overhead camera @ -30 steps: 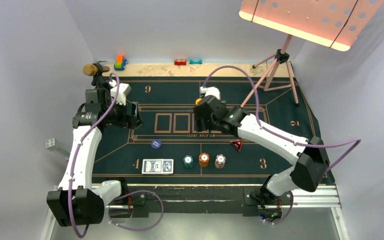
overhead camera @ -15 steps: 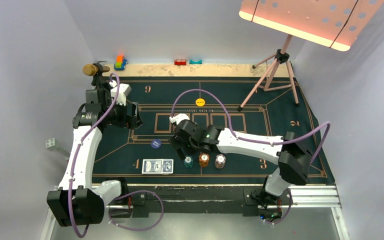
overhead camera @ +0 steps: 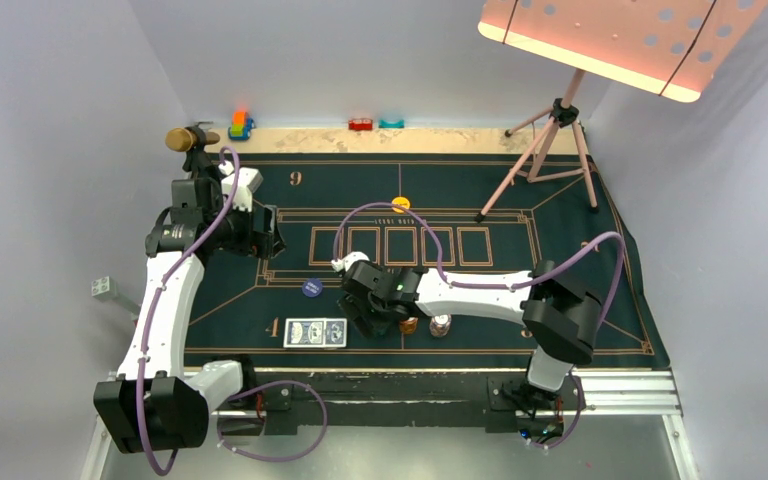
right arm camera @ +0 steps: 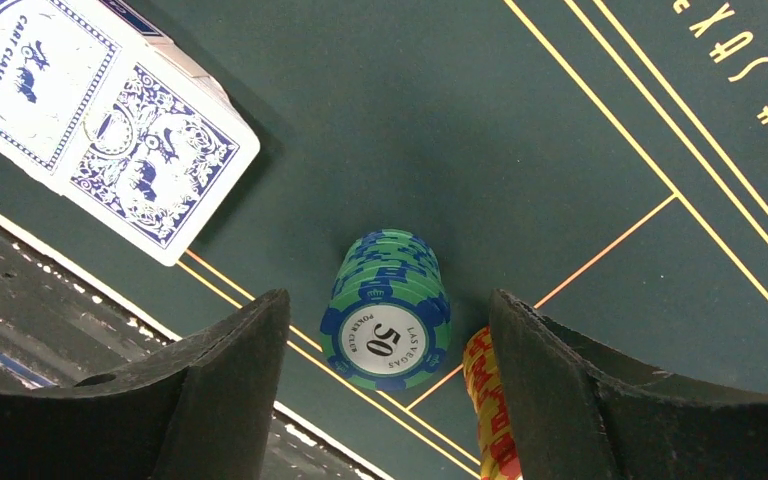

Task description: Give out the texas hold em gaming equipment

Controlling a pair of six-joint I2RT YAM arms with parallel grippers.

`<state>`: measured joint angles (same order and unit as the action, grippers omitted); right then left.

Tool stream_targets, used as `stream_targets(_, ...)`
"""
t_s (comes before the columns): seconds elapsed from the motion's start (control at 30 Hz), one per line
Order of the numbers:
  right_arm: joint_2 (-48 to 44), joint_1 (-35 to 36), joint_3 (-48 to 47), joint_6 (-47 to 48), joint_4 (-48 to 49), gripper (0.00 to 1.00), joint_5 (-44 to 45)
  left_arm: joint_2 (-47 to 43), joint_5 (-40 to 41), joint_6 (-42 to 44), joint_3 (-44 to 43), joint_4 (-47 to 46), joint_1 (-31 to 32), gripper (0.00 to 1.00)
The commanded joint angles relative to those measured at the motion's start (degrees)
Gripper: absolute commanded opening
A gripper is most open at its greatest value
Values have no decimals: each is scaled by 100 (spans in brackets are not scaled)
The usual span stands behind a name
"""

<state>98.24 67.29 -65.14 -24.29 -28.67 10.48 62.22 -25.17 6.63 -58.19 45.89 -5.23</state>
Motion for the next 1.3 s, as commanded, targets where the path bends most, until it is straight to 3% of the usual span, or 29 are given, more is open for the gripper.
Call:
stream_targets(0.0,-114,27,67,115,177,74,14,-110,-72,7,19,-151,-34,100)
stream_targets(0.3,-148,30,93,148,189,55,95,-107,-54,14,19,-151,-37,100)
stream_targets(0.5,-329,30,5,166,96,51,178,-112,-63,15,19,-164,-38,100)
stream_targets(0.87,-425,26,-508,238,-104,27,295,-122,-76,13,16,-151,-31,100)
stream_targets(1.27,987,-671,-1989,585,465,20,-94,-97,265,-160,-33,-188,-40,100)
